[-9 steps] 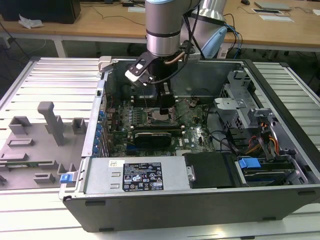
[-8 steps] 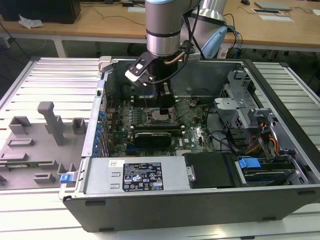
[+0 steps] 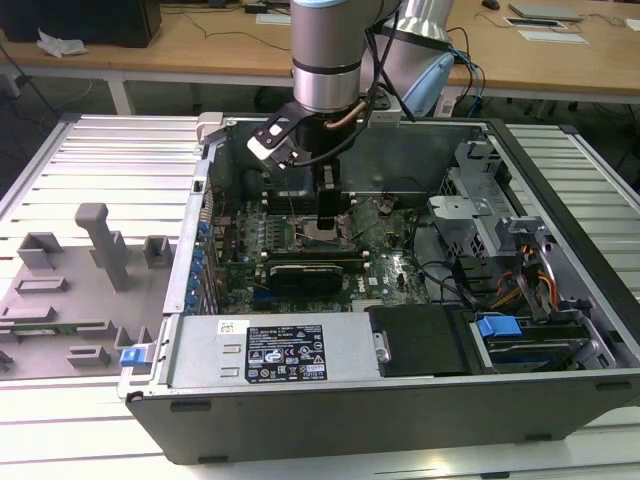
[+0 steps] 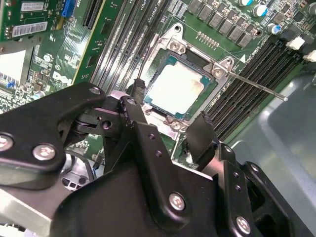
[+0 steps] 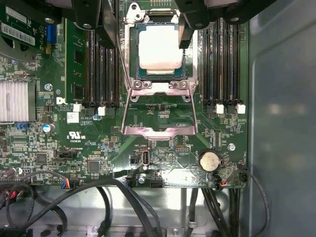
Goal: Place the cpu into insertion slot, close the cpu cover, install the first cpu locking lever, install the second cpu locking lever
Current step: 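Place the cpu into insertion slot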
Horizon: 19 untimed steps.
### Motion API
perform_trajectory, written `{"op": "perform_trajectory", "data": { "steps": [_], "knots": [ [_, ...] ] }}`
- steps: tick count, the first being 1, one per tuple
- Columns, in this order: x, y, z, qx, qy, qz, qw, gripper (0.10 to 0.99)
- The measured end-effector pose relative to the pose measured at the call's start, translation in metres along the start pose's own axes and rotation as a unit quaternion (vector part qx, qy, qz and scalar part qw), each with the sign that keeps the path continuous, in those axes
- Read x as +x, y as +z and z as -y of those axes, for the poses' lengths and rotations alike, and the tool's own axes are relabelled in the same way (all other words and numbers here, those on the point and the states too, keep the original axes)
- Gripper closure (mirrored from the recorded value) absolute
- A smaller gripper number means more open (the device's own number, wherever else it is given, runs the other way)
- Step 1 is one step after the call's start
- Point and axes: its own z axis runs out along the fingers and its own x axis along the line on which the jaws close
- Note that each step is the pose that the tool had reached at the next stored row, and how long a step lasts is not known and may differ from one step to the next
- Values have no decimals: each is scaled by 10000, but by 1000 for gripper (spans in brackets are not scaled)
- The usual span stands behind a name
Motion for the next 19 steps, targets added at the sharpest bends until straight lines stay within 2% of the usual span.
{"op": "perform_trajectory", "data": {
  "steps": [1,2,3,4,6,7,8,13,19],
  "knots": [
    [0,0,0,0,0,0,10000,490],
    [0,0,0,0,1,0,10000,620],
    [0,0,0,0,1,0,10000,620],
    [0,0,0,0,2,0,10000,800],
    [0,0,0,0,3,0,10000,922],
    [0,0,0,0,3,0,10000,922],
    [0,0,0,0,4,0,10000,980],
    [3,-16,-1,0,5,0,10000,980],
    [12,-169,-9,0,5,0,10000,980]
  ]
}}
